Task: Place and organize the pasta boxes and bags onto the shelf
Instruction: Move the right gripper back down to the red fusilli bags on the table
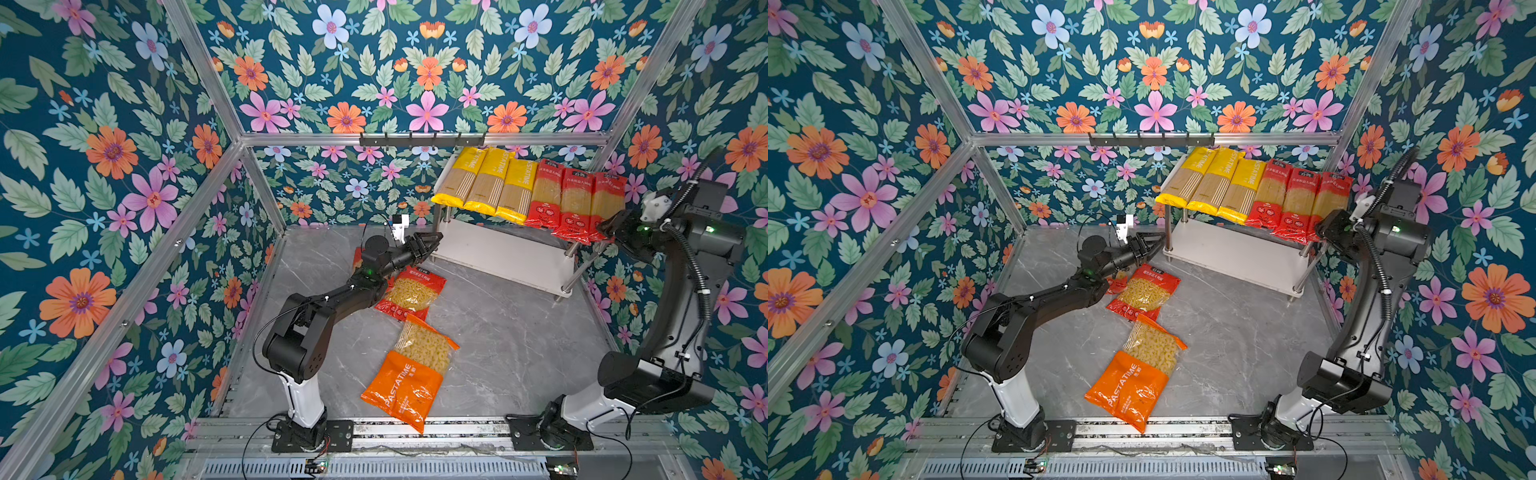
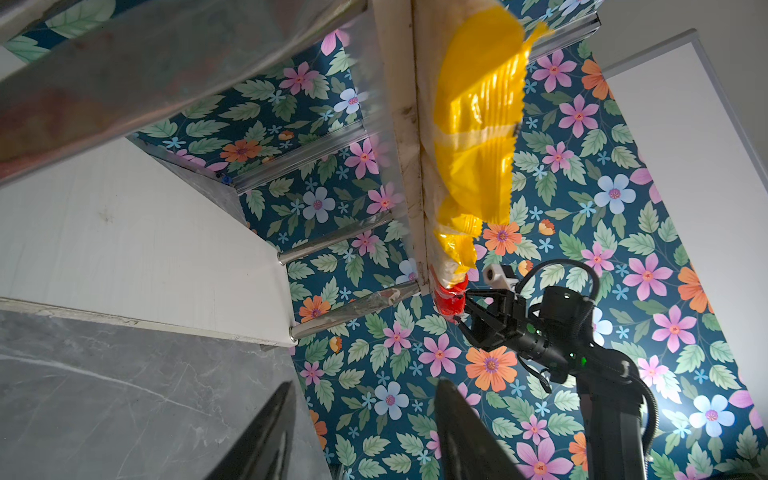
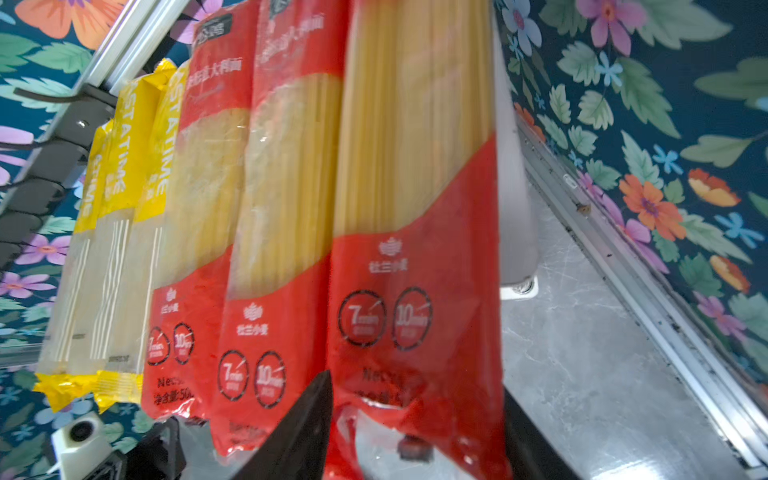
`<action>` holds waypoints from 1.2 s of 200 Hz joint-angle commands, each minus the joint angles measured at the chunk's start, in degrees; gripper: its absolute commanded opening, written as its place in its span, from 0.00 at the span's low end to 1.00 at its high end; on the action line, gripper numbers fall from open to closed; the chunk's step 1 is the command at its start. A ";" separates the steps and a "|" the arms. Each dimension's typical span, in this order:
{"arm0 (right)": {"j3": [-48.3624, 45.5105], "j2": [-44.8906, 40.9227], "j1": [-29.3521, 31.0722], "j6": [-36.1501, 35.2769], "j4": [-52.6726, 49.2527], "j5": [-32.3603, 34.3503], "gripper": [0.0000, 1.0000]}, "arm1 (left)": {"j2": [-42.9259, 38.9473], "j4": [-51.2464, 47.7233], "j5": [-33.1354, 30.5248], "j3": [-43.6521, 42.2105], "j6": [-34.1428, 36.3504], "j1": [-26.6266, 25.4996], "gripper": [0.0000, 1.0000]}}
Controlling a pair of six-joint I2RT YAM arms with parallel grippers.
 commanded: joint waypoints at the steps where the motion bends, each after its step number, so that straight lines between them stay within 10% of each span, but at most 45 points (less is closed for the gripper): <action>1: 4.83 1.39 2.71 -2.89 -7.24 11.95 0.62 | 0.14 1.26 0.50 0.51 0.86 -0.24 0.56; 150: 13.72 2.29 10.69 -5.50 -12.68 30.31 0.71 | -1.52 0.10 -0.03 -1.18 2.36 -0.63 0.56; 240: 15.31 4.10 36.13 -3.19 -9.08 35.64 0.71 | -4.43 -7.53 -1.03 -1.50 10.40 -0.78 0.56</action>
